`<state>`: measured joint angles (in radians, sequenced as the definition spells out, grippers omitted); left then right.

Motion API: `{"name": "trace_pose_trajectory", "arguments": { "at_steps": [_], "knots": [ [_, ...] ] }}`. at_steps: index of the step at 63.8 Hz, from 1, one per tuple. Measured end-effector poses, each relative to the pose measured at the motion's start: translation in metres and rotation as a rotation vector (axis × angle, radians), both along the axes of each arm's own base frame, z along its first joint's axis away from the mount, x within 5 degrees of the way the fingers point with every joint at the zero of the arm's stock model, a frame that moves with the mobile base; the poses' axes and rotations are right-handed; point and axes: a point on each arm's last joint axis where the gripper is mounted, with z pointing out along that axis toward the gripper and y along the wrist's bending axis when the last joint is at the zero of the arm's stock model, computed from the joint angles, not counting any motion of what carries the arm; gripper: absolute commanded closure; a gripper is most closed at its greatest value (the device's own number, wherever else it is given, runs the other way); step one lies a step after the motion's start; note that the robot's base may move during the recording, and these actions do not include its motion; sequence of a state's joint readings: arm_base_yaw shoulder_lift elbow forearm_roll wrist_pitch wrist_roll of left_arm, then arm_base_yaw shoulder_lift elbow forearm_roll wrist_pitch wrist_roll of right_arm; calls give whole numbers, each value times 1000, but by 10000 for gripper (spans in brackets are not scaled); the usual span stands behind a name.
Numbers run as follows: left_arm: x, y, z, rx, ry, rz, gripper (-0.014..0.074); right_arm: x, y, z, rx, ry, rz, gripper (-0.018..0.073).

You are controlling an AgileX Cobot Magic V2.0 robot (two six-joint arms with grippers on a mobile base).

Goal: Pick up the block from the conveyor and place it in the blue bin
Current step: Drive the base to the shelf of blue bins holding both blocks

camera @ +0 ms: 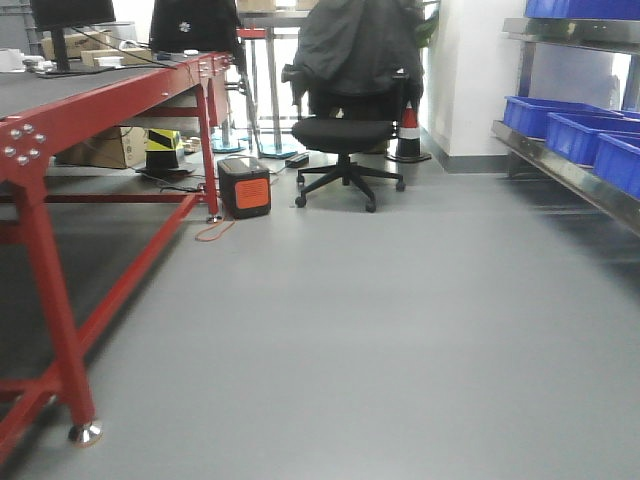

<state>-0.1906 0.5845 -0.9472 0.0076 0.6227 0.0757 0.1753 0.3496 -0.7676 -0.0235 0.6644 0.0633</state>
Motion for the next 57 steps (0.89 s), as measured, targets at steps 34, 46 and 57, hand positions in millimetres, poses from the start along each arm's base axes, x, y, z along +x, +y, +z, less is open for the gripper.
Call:
{"name": "trace_pose_trajectory", "arguments": {
  "at_steps": [34,46,57],
  "knots": [
    [0,0,0,0,0,0,707,0,0,0,0,0,0,713],
    [0,0,0,0,0,0,707,0,0,0,0,0,0,713],
    [0,0,0,0,0,0,707,0,0,0,0,0,0,713]
  ]
}}
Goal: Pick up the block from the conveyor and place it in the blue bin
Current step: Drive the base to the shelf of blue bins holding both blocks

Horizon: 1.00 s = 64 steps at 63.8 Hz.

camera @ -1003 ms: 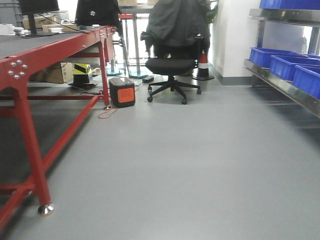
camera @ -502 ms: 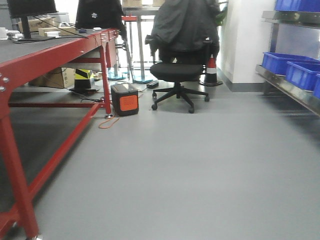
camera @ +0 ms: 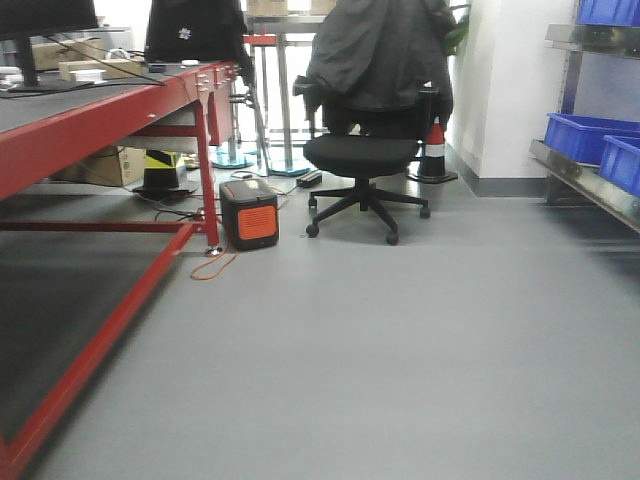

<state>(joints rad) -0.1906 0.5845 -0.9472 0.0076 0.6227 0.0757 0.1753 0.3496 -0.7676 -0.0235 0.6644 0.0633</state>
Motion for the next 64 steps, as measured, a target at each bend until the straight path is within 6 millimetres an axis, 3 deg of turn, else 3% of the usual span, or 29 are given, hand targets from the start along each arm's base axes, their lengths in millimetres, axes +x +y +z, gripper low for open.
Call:
{"name": "trace_pose_trajectory", "arguments": {
  "at_steps": [64],
  "knots": [
    [0,0,0,0,-1,0,707,0,0,0,0,0,0,713]
  ]
}}
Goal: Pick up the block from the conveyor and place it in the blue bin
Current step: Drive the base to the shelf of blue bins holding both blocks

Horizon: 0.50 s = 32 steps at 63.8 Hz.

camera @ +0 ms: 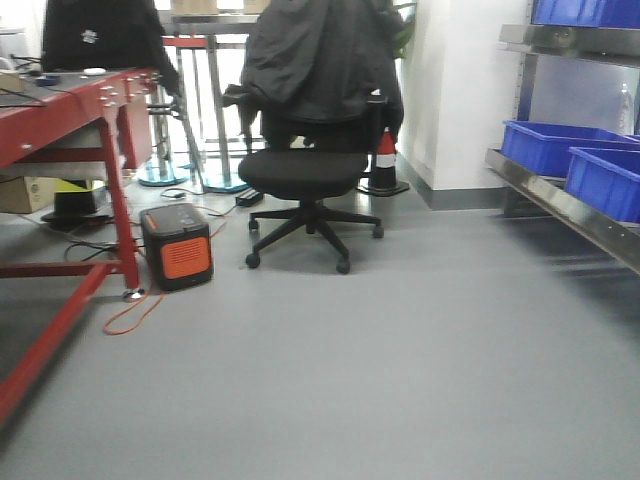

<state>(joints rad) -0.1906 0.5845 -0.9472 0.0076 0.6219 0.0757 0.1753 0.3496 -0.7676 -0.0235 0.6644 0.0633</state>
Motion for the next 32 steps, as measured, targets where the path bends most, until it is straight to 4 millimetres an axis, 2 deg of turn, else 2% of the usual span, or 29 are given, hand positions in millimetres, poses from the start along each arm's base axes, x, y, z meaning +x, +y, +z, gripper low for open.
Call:
{"name": "trace_pose_trajectory", "arguments": {
  "at_steps": [32],
  "knots": [
    [0,0,0,0,0,0,707,0,0,0,2,0,1,713]
  ]
}}
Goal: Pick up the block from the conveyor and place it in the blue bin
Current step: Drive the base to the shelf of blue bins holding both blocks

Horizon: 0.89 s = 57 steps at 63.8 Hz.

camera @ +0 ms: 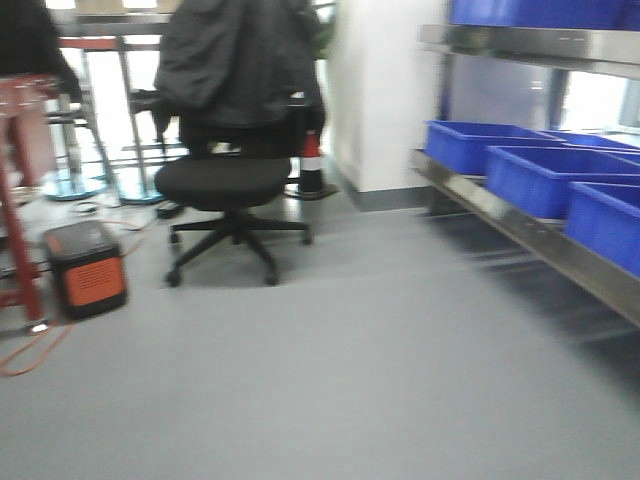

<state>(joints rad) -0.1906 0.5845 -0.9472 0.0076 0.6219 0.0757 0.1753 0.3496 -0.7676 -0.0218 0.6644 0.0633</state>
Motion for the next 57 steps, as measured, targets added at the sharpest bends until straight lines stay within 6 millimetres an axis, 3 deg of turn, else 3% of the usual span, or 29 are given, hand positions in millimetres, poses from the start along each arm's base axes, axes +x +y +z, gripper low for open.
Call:
{"name": "trace_pose_trajectory", "arguments": {
  "at_steps": [57],
  "knots": [
    [0,0,0,0,0,0,707,0,0,0,0,0,0,713]
  ]
}}
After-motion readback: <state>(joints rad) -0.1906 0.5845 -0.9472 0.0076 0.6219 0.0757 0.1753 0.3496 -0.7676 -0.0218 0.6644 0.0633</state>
